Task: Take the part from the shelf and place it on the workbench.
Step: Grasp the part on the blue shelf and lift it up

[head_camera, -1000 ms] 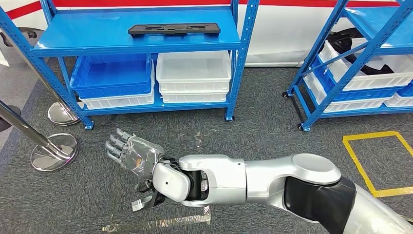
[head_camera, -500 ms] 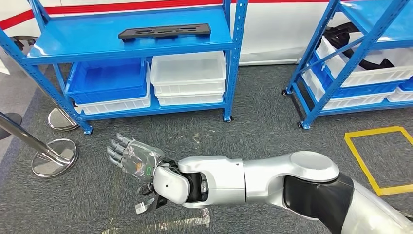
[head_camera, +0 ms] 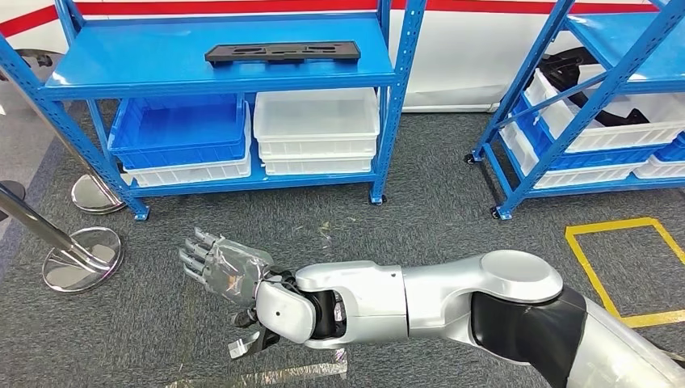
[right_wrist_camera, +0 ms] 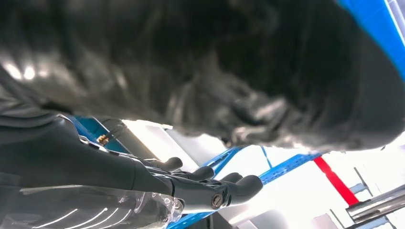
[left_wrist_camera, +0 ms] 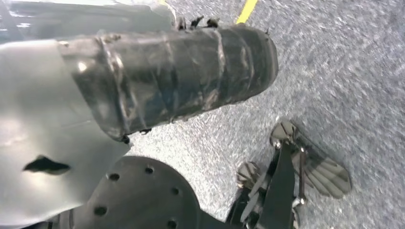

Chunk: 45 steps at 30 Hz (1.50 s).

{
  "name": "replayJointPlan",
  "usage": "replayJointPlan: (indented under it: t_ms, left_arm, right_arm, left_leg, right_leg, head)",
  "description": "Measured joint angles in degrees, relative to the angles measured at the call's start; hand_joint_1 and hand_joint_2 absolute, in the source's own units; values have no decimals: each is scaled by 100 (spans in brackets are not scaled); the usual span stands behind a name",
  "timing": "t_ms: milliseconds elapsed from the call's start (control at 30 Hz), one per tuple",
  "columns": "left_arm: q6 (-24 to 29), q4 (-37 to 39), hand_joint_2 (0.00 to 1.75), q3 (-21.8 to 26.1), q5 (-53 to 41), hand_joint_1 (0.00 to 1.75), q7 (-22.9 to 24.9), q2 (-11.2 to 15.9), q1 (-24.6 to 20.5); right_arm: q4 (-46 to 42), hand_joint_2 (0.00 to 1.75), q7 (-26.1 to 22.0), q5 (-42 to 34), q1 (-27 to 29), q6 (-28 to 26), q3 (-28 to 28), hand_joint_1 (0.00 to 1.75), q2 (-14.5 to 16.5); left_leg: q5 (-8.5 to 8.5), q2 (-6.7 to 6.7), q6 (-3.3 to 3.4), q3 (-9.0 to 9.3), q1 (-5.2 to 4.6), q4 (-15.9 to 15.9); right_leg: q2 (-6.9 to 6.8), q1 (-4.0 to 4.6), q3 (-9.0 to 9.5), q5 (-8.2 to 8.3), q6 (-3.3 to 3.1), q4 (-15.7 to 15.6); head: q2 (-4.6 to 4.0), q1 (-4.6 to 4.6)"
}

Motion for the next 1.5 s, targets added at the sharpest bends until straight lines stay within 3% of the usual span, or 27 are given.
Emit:
replayJointPlan:
  t_ms: [67,100,133,200,233,267,333,433,500,567,600,633,667,733,800,900,967,1067,1100,1133,1167,1233,1267,1333,1400,1467,1500]
  left_arm:
    - [-1,0,0,-1,0,0,0,2,-3]
    - [-2,0,0,-2,1,0,0,2,-3]
    - [-2,0,0,-3,1,0,0,3,-2]
    - [-2,1,0,-4,1,0,0,1,4]
    - [-2,2,0,-4,0,0,0,0,4]
    - [-2,3,0,-4,0,0,0,-1,2]
    - [-2,4,0,-4,0,0,0,-2,-6]
    - [-1,4,0,-4,0,0,0,3,-10]
    - [1,4,0,-4,0,0,0,5,-11]
    - [1,4,0,-4,0,0,0,6,-7]
    - [0,4,0,-4,0,0,1,6,-1]
    - [-1,5,0,-3,0,0,1,6,4]
    - [-1,5,0,-3,0,0,2,5,8]
    - [-1,7,0,-3,0,0,1,7,6]
    - [-1,7,0,-4,0,0,0,8,-4]
    - [0,7,0,-4,0,0,0,8,-9]
    - [1,7,0,-3,0,0,0,8,-4]
    - [-1,7,0,-2,0,0,0,8,-7]
    - [-1,7,0,-3,0,0,0,8,-7]
    - [-1,7,0,-3,-2,0,1,8,-6]
    - [2,7,0,-4,-22,0,10,4,-5]
    - [29,8,0,-20,-106,0,48,-43,10]
    - [67,9,0,-39,-153,0,66,-85,18]
    - [171,13,0,-80,-202,0,74,-186,28]
    - [233,15,0,-100,-216,0,70,-265,30]
    - [241,19,0,-109,-224,0,71,-307,42]
    - [240,20,0,-114,-227,0,72,-319,48]
  right_arm:
    - [3,0,0,0,1,1,37,0,-15]
    - [6,0,0,0,3,2,55,0,-23]
    - [10,0,0,0,2,2,68,0,-30]
    - [15,0,0,0,-9,2,74,0,-34]
    - [16,0,0,0,-17,2,74,0,-34]
    - [17,0,0,0,-22,2,74,0,-34]
    - [19,0,0,0,-27,2,74,0,-35]
    - [20,0,0,0,-31,1,74,0,-33]
    - [20,0,0,0,-40,0,74,0,-32]
    - [22,0,0,0,-41,1,75,0,-32]
    - [24,0,0,0,-36,1,76,0,-32]
    - [26,0,0,0,-32,2,76,0,-32]
    - [28,0,0,0,-30,2,76,0,-32]
    - [28,0,0,0,-32,2,76,0,-32]
    - [28,0,0,0,-37,2,76,0,-32]
    - [28,0,0,0,-42,0,75,0,-32]
    - [28,0,0,0,-47,0,75,0,-33]
    - [29,0,0,0,-39,1,75,0,-35]
    - [32,0,0,0,-31,1,75,0,-37]
    - [34,0,17,-21,-23,-7,76,0,-40]
    - [36,0,120,-144,-17,-62,73,0,-51]
    - [23,0,673,-875,45,-344,-36,0,-151]
    - [-3,0,1054,-1575,90,-532,-181,0,-236]
    - [-97,0,1586,-3354,98,-799,-588,0,-451]
    - [-185,0,1720,-4751,-34,-940,-857,0,-665]
    - [-231,0,1745,-5085,-108,-1042,-975,0,-820]
    - [-251,0,1752,-5002,-111,-1069,-1028,0,-857]
  left_leg:
    - [-14,-2,19,5,-2,5]
    - [-25,-6,20,12,-2,10]
    - [-40,-10,15,25,-1,17]
    - [-81,-16,-15,55,-6,32]
    - [-100,-17,-38,60,-15,42]
    - [-108,-17,-65,59,-23,42]
    - [-108,-15,-130,63,-30,18]
    - [-177,-5,-207,60,-17,62]
    - [-400,-5,-237,-126,-10,479]
    - [-710,-8,-272,-512,-11,1229]
    - [-783,-7,-287,-676,-9,1516]
    - [-751,-6,-299,-753,-5,1618]
    - [-607,-4,-306,-713,1,1485]
    - [-210,-1,-303,-382,12,747]
    - [-37,-9,-254,-113,-2,193]
    - [-41,-18,-142,-60,-11,97]
    - [-22,-13,-61,-35,7,61]
    - [-21,-8,8,-21,5,45]
    - [-26,-9,11,-19,2,46]
    - [-33,-10,13,-13,0,47]
    - [-43,-12,12,-2,-1,47]
    - [-71,-17,0,31,-2,47]
    - [-85,-25,-14,38,-15,54]
    - [-96,-38,-56,29,-38,55]
    - [-102,-38,-113,27,-53,37]
    - [-200,-20,-161,-6,-50,160]
    - [-322,-13,-180,-107,-48,381]
  right_leg:
    - [-2,-20,-345,-155,29,608]
    - [-3,-28,-401,-84,33,654]
    - [-5,-33,-344,89,27,470]
    - [-11,-24,-26,497,-20,-270]
    - [-13,-10,123,611,-48,-601]
    - [-13,6,213,650,-70,-798]
    - [-5,24,258,621,-104,-898]
    - [-1,-24,327,642,-170,-978]
    - [-12,-33,374,637,-210,-1007]
    - [-22,-24,392,620,-248,-1007]
    - [-23,-20,394,612,-256,-1002]
    - [-20,-20,396,602,-258,-991]
    - [-13,-23,398,589,-254,-974]
    - [4,-27,402,544,-221,-918]
    - [18,-5,389,502,-165,-862]
    - [23,17,389,486,-87,-863]
    - [12,4,310,354,-34,-677]
    - [-4,-18,-177,-126,22,341]
    - [-6,-22,-333,-201,30,629]
    - [-6,-22,-404,-167,29,729]
    - [-7,-22,-365,-24,20,601]
    - [-14,-15,-45,390,-28,-135]
    - [-19,-3,125,518,-52,-501]
    - [-21,20,288,565,-82,-847]
    - [-7,14,325,562,-112,-896]
    - [5,-16,399,583,-167,-981]
    - [10,-33,435,590,-194,-1016]
  head:
    - [0,-1]
    - [0,0]
    - [0,2]
    - [0,-1]
    - [0,-1]
    - [0,-6]
    - [0,-6]
    - [0,-12]
    - [0,-26]
    - [0,-35]
    - [0,-34]
    - [0,-34]
    - [0,-34]
    - [0,-35]
    - [0,-34]
    - [0,-31]
    - [0,-20]
    - [0,-1]
    - [0,-1]
    - [0,-1]
    - [0,0]
    - [0,-1]
    - [0,-2]
    - [0,-6]
    - [0,-7]
    - [0,-17]
    - [0,-27]
